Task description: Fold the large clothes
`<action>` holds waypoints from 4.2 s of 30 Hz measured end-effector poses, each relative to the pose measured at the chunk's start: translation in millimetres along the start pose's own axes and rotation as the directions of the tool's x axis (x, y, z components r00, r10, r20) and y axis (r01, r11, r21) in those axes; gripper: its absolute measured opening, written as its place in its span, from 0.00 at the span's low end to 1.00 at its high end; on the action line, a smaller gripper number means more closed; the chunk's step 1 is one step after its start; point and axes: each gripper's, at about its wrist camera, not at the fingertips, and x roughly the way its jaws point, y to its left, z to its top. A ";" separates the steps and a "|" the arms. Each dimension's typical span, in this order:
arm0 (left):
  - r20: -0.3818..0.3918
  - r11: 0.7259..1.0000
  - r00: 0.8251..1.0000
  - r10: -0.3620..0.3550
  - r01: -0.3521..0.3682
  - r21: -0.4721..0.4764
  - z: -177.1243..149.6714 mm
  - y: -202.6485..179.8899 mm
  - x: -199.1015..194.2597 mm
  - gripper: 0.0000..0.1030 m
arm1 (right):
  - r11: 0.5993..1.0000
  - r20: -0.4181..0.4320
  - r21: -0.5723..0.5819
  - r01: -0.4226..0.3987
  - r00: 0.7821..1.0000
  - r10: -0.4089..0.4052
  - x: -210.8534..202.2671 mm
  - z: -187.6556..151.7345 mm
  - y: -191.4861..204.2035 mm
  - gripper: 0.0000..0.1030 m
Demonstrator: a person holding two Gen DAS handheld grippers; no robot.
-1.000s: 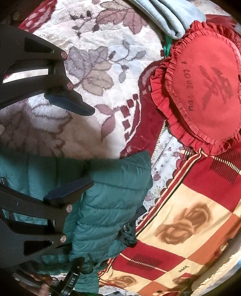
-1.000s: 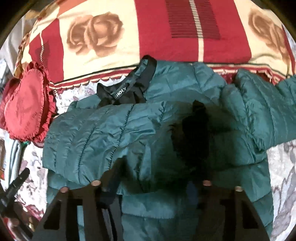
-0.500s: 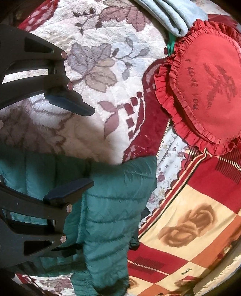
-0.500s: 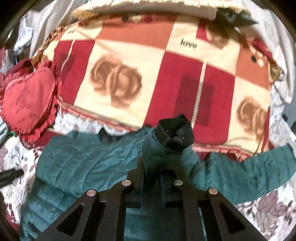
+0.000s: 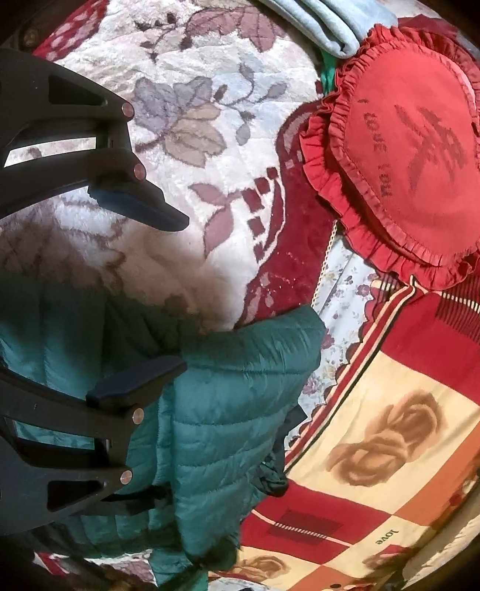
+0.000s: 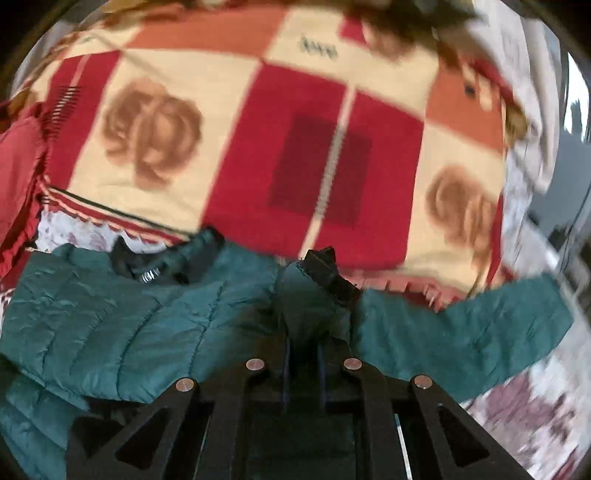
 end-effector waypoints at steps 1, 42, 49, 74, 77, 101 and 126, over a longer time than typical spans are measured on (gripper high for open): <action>0.001 1.000 1.000 -0.003 0.003 -0.005 1.0 -1.3 1.1 0.68 | 1.000 -0.030 0.008 -0.013 0.999 0.014 7.9 -4.9 -2.1 0.09; 0.010 0.993 0.995 0.097 -0.097 0.064 25.8 -83.0 70.6 0.68 | 0.947 -0.142 -0.035 -0.319 0.940 0.311 21.7 0.9 72.8 0.56; 0.026 0.986 0.991 0.130 -0.132 0.102 17.1 -85.5 87.6 0.71 | 0.963 -0.206 -0.083 -0.256 0.950 0.235 63.9 -16.1 88.1 0.56; 0.014 0.991 0.996 0.083 -0.084 0.106 11.5 -76.5 93.6 0.75 | 0.980 -0.212 0.032 -0.199 0.956 0.201 25.6 -24.5 30.1 0.56; 0.017 0.992 0.997 0.080 -0.081 0.101 10.5 -75.8 93.4 0.76 | 0.983 -0.168 0.025 -0.181 0.969 0.183 14.0 -22.9 26.7 0.56; 0.062 0.989 0.998 -0.002 -0.007 0.151 -9.3 -84.4 20.7 0.81 | 0.985 -0.148 0.051 -0.166 0.974 0.172 -44.2 -50.3 -41.3 0.68; 0.118 0.959 0.978 -0.171 0.137 0.248 -70.0 -181.8 -70.9 0.81 | 0.986 -0.114 0.164 -0.006 0.993 0.025 -64.0 -81.8 -167.5 0.71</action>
